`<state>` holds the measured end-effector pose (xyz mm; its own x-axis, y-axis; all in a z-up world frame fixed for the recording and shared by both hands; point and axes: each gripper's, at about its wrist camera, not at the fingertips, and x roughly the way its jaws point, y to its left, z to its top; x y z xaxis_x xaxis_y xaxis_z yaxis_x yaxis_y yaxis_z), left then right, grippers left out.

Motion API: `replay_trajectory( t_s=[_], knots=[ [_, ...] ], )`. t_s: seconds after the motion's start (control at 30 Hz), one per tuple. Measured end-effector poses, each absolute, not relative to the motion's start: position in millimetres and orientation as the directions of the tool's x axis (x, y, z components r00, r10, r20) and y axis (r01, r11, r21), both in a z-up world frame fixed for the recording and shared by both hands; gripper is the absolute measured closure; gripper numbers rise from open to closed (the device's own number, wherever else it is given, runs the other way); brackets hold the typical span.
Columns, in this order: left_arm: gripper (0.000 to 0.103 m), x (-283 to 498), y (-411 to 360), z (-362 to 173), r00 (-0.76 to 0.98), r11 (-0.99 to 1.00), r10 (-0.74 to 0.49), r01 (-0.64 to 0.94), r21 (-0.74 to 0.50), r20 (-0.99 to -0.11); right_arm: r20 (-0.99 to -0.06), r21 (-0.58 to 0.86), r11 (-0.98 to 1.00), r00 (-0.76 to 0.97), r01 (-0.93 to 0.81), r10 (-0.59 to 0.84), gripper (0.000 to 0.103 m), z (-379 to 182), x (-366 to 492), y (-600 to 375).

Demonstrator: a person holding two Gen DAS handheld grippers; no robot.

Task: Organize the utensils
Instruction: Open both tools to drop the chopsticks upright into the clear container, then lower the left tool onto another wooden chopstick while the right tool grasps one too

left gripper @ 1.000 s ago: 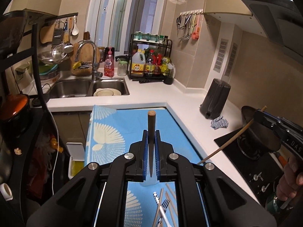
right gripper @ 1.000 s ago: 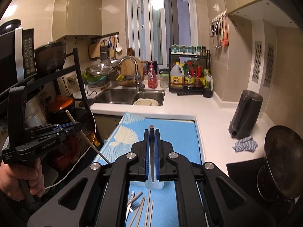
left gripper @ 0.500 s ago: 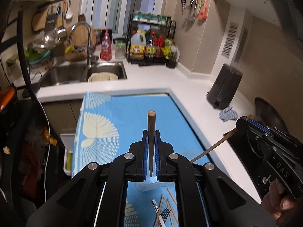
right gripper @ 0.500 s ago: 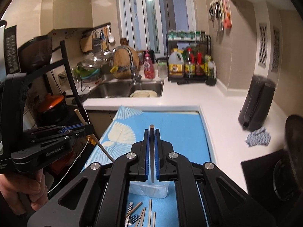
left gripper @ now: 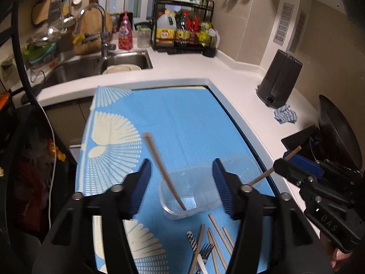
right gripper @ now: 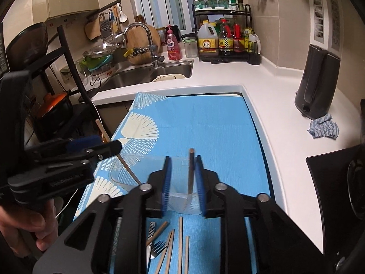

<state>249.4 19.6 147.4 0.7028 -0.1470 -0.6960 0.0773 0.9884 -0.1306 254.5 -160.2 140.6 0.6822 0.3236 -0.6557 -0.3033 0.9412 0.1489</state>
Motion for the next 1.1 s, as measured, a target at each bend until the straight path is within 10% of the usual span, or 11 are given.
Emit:
replay_trajectory(
  t_s=[0.63,1.1],
  knots=[
    [0.027,146,20,177,0.827,0.994,-0.106,0.070,-0.086,-0.552,-0.492,0.118,0.951,0.815,-0.285,0.305,0.068,173,144,-200],
    [0.021,88,12,99,0.843,1.000,-0.023,0.010,-0.028,-0.537,-0.545,0.150,0.959,0.789,-0.240,0.283,0.068,74,77,-212]
  ],
)
